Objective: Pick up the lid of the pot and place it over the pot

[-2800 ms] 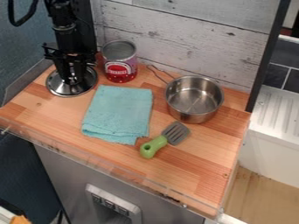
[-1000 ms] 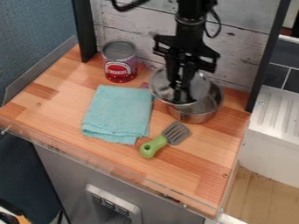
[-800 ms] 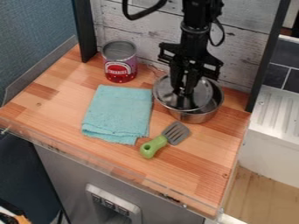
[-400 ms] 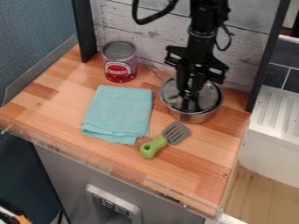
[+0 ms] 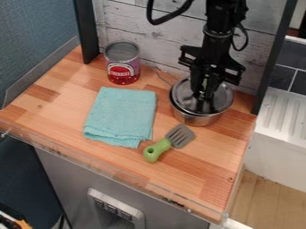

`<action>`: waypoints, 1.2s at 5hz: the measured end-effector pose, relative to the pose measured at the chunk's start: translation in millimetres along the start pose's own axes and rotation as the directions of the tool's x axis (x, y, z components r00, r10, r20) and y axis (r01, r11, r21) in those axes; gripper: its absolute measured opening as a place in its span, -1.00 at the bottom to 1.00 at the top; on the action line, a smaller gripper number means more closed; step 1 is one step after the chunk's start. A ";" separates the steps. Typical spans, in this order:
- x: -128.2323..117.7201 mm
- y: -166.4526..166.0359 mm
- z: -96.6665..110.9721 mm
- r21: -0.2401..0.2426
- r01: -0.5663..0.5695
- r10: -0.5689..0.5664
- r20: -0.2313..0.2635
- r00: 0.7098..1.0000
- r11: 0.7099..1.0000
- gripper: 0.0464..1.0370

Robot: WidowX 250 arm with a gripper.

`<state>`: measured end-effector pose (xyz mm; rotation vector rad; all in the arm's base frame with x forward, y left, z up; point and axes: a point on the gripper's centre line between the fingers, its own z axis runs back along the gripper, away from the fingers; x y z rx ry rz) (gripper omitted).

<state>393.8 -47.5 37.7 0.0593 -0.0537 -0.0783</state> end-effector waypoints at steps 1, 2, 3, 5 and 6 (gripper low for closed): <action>2.1 -1.1 -0.5 0.009 0.002 -0.002 0.003 1.000 1.000 -0.52; 3.4 0.2 -1.6 0.018 0.002 -0.002 0.004 1.000 1.000 -0.52; 3.2 1.3 -1.6 0.021 -0.001 0.001 0.003 1.000 1.000 -0.43; -5.9 1.8 -2.0 -0.022 -0.013 0.012 -0.020 1.000 1.000 0.77; -1.6 1.5 44.5 -0.041 -0.020 0.023 0.075 0.997 0.999 0.96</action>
